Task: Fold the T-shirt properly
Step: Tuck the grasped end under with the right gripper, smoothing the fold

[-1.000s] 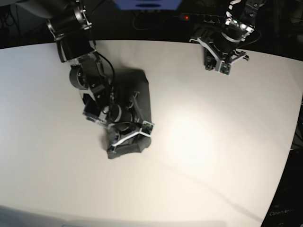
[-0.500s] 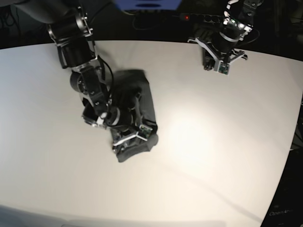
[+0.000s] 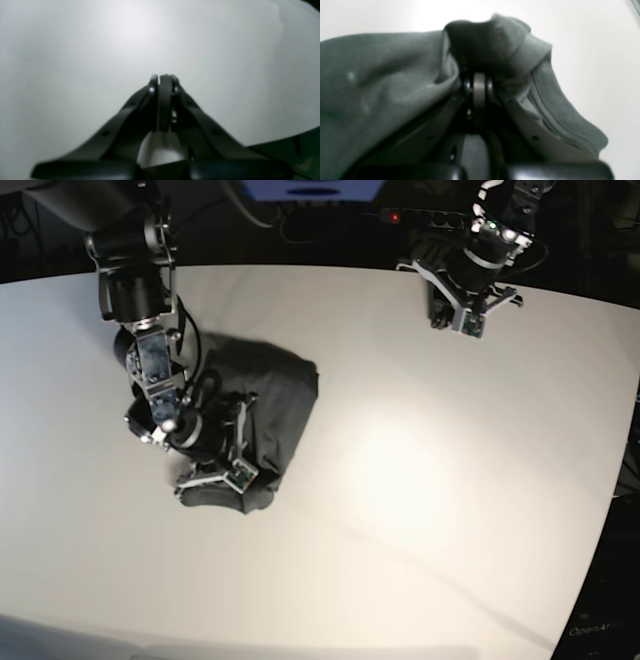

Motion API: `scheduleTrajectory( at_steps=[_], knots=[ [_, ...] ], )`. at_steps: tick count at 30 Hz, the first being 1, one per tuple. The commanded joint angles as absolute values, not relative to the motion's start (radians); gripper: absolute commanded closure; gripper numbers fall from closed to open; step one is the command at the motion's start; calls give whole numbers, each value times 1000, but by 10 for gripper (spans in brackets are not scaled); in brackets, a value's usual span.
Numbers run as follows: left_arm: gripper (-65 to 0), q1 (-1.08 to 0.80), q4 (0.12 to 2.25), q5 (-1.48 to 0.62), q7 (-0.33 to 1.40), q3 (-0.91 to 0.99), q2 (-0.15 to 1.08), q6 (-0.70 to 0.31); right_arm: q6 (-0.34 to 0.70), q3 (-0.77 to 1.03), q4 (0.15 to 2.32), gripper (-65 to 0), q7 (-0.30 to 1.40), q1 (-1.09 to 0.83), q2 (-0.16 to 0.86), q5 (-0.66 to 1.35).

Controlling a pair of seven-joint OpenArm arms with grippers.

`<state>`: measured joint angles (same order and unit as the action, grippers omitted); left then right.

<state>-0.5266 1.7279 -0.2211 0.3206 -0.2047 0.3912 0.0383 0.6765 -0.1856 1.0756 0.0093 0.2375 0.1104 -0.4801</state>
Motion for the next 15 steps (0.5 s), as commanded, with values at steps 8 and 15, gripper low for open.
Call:
scheduleTrajectory(
  at_steps=[8, 15],
  knots=[
    [-18, -536, 1730, -219, 348, -208, 397, 39, 698, -255, 1148, -3, 54, 199, 94, -527],
    [-18, -547, 1730, -219, 341, -209, 397, 39, 698, -343, 1152, -3, 56, 176, 93, -527]
  ],
)
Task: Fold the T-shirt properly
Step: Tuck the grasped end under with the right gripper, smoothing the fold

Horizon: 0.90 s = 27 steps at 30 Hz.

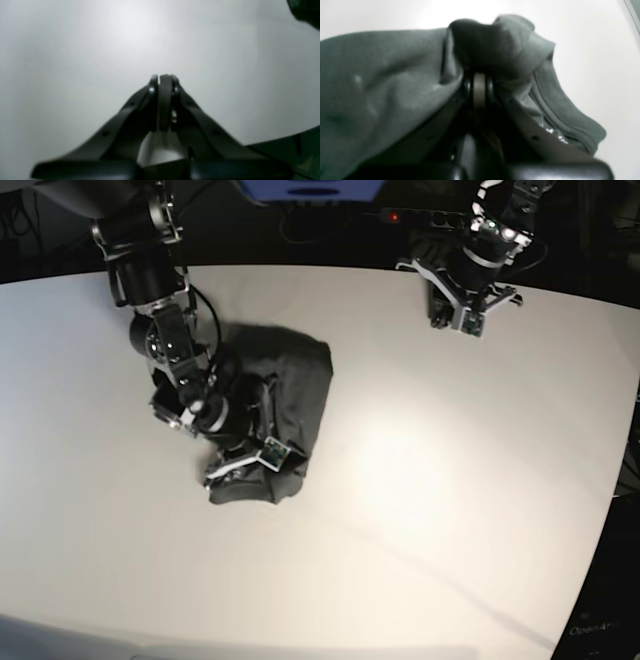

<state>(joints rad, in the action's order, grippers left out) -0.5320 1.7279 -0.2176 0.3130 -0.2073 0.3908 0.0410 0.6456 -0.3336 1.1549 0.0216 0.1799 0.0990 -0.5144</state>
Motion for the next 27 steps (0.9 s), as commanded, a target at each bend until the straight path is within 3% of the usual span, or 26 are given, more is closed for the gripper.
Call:
scheduleTrajectory(
  at_steps=[1, 27],
  knots=[
    [-18, -547, 1730, -219, 341, -209, 397, 39, 698, -352, 1152, -3, 56, 173, 93, -527],
    [-18, -539, 1728, -219, 346, -208, 397, 39, 698, -394, 1271, -3, 56, 174, 81, -527]
  ],
)
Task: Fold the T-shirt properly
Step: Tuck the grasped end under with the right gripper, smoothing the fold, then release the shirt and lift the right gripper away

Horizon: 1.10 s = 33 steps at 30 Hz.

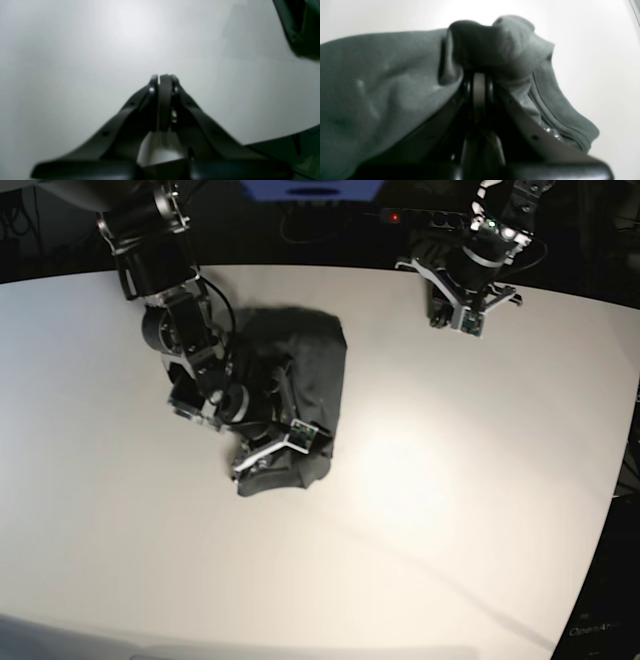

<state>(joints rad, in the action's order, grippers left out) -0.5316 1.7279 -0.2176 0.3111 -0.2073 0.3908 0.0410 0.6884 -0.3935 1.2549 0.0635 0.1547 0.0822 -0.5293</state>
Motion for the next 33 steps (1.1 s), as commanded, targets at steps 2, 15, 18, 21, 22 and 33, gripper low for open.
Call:
scheduleTrajectory(
  at_steps=[2, 15, 18, 21, 22, 33],
  knots=[
    [-18, -539, 1728, -219, 346, -208, 397, 39, 698, -394, 1271, -3, 56, 179, 88, -527],
    [-18, -542, 1728, -219, 343, -208, 397, 39, 698, -394, 1395, -3, 85, 205, 128, -529],
    [-18, -542, 1728, -219, 341, -209, 397, 39, 698, -395, 1480, -3, 139, 199, 148, -529],
    [-18, -542, 1730, -219, 344, -209, 397, 39, 698, -383, 1581, -3, 214, 196, 200, -529],
    [-18, -542, 1733, -219, 343, -209, 397, 39, 698, -375, 1616, -3, 252, 186, 217, -529],
    [-18, -585, 1874, -220, 340, -196, 406, 33, 698, 25, 1925, -1, 392, -170, 295, -524]
  ],
)
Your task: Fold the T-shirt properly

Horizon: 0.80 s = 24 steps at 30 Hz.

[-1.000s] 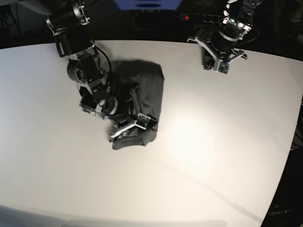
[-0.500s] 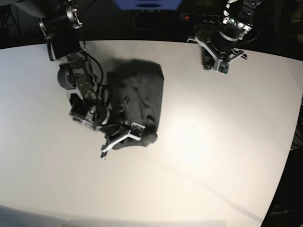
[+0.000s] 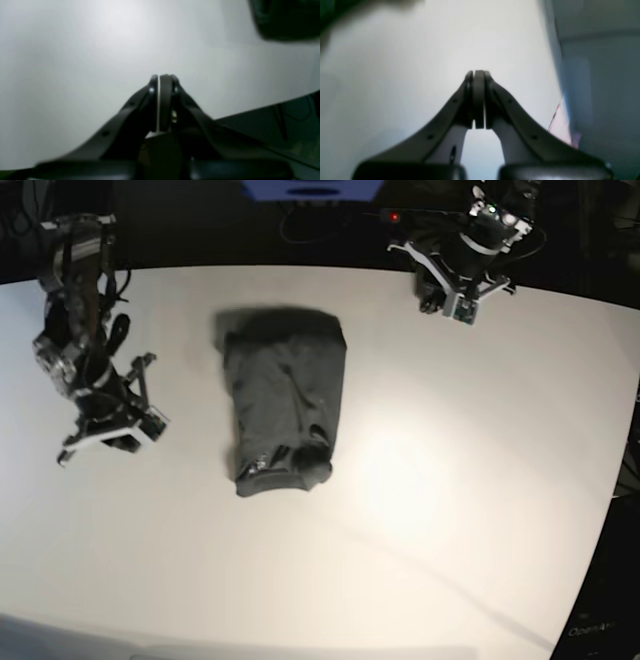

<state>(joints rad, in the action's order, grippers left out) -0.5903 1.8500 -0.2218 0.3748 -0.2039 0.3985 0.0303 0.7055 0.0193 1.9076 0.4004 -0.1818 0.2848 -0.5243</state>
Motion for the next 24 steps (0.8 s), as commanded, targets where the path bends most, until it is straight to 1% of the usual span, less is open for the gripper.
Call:
scheduleTrajectory(
  at_steps=[1, 5, 11, 14, 16, 19, 24],
  knots=[
    [-18, -595, 1896, -220, 344, -182, 406, 33, 698, 65, 1926, -1, 390, -200, 286, -522],
    [-18, -641, 1985, -226, 346, -101, 404, 31, 698, 265, 1929, -1, 372, -315, 228, -473],
    [-18, -733, 2023, -220, 338, -56, 412, 27, 698, 553, 1922, -1, 242, -501, 133, -407],
    [-18, -785, 2023, -226, 335, -54, 450, -28, 698, 661, 1903, -1, 168, -556, 64, -407],
    [-18, -820, 2022, -225, 335, -38, 456, -48, 698, 720, 1868, -1, 107, -584, 19, -407],
    [-18, -909, 2017, -220, 303, 45, 452, -54, 698, 806, 1771, -1, 13, -611, -42, -407],
    [-18, -1053, 2012, -220, 203, 127, 458, -54, 698, 918, 1609, -1, -97, -619, -85, -414]
  ],
)
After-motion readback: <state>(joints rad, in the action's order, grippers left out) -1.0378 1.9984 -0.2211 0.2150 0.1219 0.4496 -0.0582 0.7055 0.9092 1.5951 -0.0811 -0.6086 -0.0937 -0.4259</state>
